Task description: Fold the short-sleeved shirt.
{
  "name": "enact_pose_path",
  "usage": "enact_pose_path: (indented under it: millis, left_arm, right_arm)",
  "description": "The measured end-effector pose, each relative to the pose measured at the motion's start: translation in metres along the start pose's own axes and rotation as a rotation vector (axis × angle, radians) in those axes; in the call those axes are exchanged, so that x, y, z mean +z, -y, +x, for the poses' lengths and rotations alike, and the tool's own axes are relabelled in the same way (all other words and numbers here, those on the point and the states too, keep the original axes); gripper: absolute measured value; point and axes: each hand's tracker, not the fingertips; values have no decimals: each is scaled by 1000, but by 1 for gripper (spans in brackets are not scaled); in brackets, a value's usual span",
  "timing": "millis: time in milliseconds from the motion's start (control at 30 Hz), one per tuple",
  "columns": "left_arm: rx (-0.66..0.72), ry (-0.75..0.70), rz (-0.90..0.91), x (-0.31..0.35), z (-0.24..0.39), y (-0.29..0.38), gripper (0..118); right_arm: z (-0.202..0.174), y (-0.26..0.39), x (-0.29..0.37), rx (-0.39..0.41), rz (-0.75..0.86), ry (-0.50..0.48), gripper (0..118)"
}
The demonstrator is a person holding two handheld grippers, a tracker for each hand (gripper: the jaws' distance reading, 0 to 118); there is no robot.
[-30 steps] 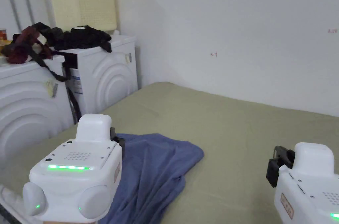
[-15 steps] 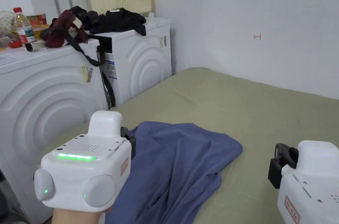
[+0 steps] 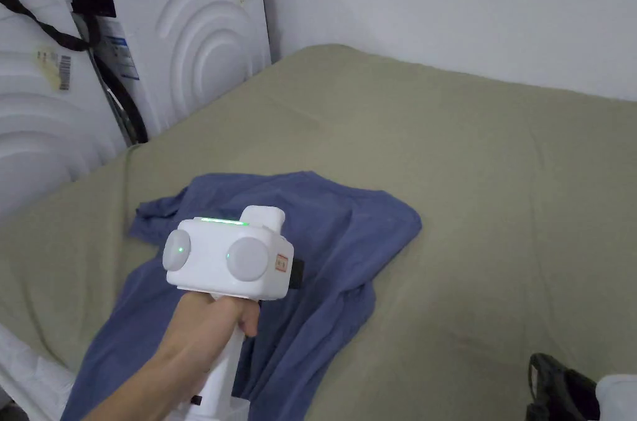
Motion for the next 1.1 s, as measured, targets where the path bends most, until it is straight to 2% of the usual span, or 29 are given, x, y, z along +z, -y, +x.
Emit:
enact_pose_path:
  millis: [33, 67, 167, 267, 300, 333, 367, 400, 433, 500, 633, 700, 767, 900, 967, 1100]
  left_arm:
    - [-25, 3, -28, -12, 1, -2, 79]
    - [-40, -6, -73, -27, 1, -3, 118]
    - [-36, -65, -90, -54, 12, 4, 113]
    - [-23, -43, -91, -36, 22, 31, 112]
    - [-27, -38, -78, -30, 19, 27, 109]
    - [-31, -39, -69, -27, 15, 19, 100]
    - [-31, -24, -62, -19, 17, 21, 70]
    - [-31, -5, -48, -9, 20, 22, 31]
    - [-27, -14, -8, 6, 26, 25, 4]
    - [-41, -99, 66, 8, 20, 21, 4]
    - [-42, -24, 86, 46, 37, 22, 4]
    - [-77, -1, 104, 66, 62, 17, 4]
    - [-132, 58, 127, 86, 96, 16, 4]
    - [-237, 182, 187, 117, 183, 8, 4]
    - [-293, 243, 198, 131, 234, 5, 4]
    - [-397, 447, 221, 156, 336, 7, 4]
  right_arm:
    - [3, 5, -3, -6, -21, -2, 2]
    - [5, 10, -5, -20, -42, 4, 2]
    - [11, 21, -8, -58, -98, -6, 2]
    - [15, 28, 0, -49, -117, 11, 2]
    - [17, 29, 5, -45, -125, 17, 2]
    - [20, 29, 11, -44, -127, 21, 2]
    - [23, 29, 17, -48, -126, 31, 2]
    - [27, 29, 25, -54, -126, 46, 2]
    - [32, 28, 33, -62, -125, 51, 2]
    - [43, 28, 53, -86, -119, 76, 2]
    - [69, 33, 101, -87, -101, 155, 2]
    - [85, 35, 123, -114, -86, 194, 2]
    - [101, 35, 143, -141, -59, 244, 2]
    - [127, 34, 179, -124, -14, 338, 2]
    - [140, 35, 196, -144, 5, 371, 2]
    - [167, 42, 221, -178, 17, 440, 2]
